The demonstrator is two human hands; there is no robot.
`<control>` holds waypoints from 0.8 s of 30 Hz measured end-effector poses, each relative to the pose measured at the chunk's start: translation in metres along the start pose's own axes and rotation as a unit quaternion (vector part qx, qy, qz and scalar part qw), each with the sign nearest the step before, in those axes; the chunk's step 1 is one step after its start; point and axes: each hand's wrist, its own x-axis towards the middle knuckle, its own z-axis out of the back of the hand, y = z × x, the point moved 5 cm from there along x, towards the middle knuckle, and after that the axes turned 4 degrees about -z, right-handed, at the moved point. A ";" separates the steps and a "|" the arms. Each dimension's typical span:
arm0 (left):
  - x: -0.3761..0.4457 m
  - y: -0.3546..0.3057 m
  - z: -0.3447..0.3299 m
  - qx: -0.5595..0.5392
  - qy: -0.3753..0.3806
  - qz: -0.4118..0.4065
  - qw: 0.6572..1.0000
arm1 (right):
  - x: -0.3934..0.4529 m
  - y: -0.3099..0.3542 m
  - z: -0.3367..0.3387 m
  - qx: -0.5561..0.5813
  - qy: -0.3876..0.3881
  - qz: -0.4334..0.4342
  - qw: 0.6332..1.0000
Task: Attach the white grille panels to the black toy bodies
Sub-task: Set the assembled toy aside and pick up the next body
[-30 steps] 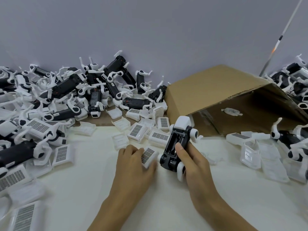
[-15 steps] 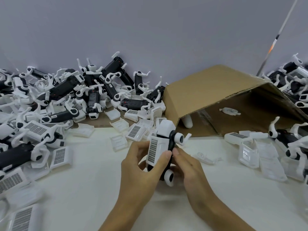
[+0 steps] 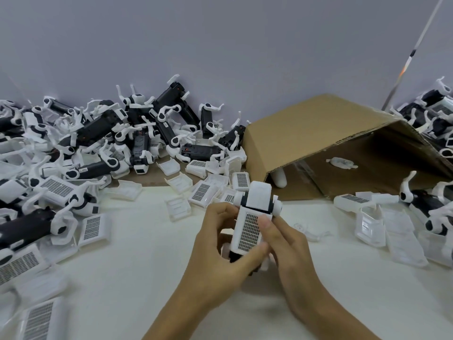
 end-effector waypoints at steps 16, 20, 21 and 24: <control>0.003 0.003 -0.003 -0.126 0.014 0.087 0.988 | 0.002 0.010 0.004 -0.084 -0.064 0.055 0.993; 0.002 -0.001 -0.003 -0.113 -0.001 0.062 0.992 | 0.000 0.011 0.003 -0.099 -0.066 0.069 0.991; 0.002 -0.001 -0.003 -0.122 -0.001 0.060 0.991 | 0.000 0.012 0.002 -0.089 -0.062 0.067 0.992; 0.002 -0.001 -0.003 -0.132 0.001 0.058 0.990 | 0.001 0.010 0.001 -0.072 -0.053 0.057 0.994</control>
